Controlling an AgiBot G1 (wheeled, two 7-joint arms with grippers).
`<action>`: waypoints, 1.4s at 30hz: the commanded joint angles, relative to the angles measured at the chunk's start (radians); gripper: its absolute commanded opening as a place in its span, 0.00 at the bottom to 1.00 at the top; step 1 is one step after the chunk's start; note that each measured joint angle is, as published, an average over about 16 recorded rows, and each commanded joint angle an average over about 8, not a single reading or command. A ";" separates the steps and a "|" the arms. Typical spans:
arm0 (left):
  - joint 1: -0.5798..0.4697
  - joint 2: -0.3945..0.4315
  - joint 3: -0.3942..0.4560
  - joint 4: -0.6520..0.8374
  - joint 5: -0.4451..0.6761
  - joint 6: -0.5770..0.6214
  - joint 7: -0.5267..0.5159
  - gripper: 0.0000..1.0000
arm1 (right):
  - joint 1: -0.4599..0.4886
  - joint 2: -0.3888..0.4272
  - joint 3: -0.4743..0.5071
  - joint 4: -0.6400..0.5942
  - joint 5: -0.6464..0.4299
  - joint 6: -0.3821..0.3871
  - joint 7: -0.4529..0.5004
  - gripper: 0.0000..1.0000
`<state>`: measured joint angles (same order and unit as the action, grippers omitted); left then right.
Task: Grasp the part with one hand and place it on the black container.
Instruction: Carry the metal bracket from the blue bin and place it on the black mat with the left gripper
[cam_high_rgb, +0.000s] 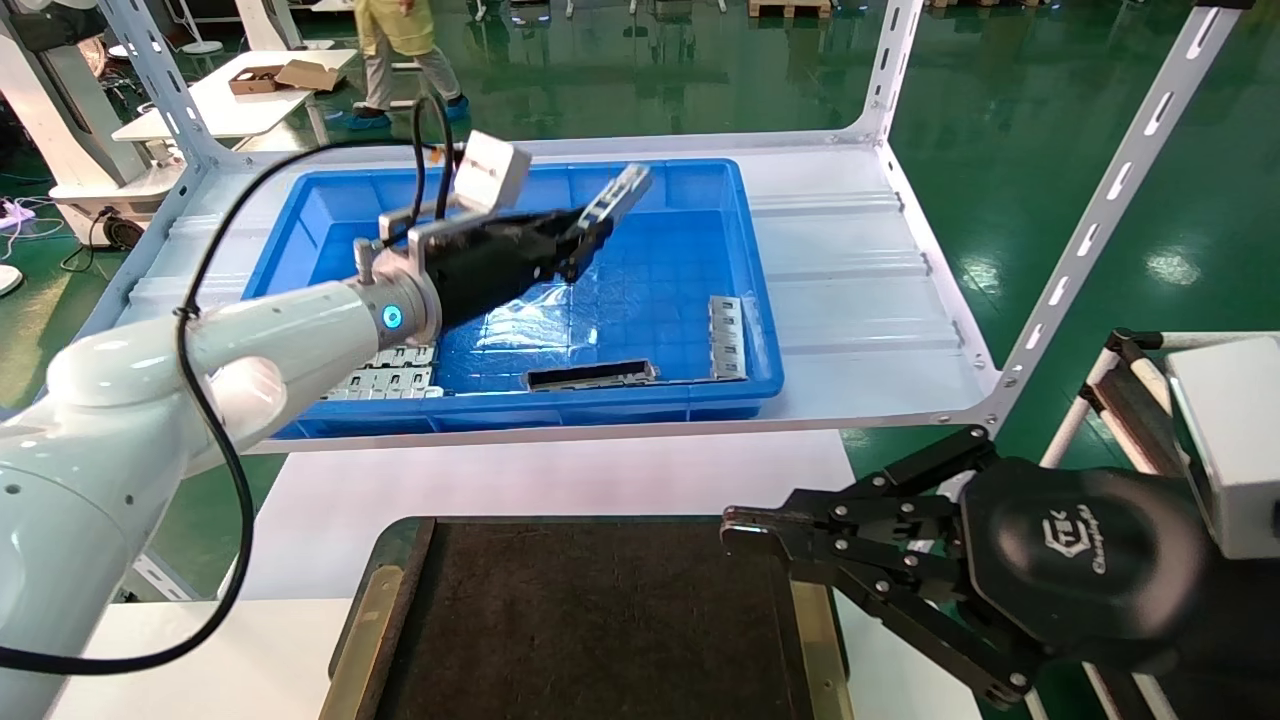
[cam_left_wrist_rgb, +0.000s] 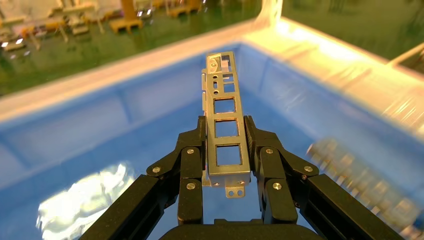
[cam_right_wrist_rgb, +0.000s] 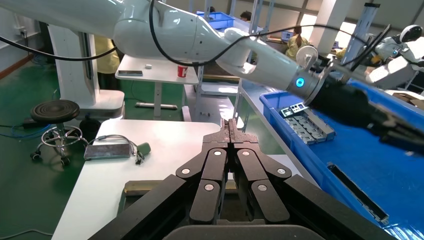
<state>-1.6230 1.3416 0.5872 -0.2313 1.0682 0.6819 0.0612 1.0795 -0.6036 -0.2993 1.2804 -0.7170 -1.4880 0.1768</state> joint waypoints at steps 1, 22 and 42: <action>-0.003 -0.002 -0.009 -0.008 -0.024 0.015 0.006 0.00 | 0.000 0.000 0.000 0.000 0.000 0.000 0.000 0.00; 0.249 -0.348 -0.015 -0.549 -0.133 0.412 -0.298 0.00 | 0.000 0.000 -0.001 0.000 0.001 0.000 -0.001 0.00; 0.767 -0.608 0.032 -1.125 -0.154 0.078 -0.642 0.00 | 0.000 0.001 -0.002 0.000 0.001 0.001 -0.001 0.00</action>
<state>-0.8596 0.7426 0.6177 -1.3540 0.9119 0.7563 -0.5767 1.0800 -0.6028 -0.3014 1.2804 -0.7156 -1.4870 0.1758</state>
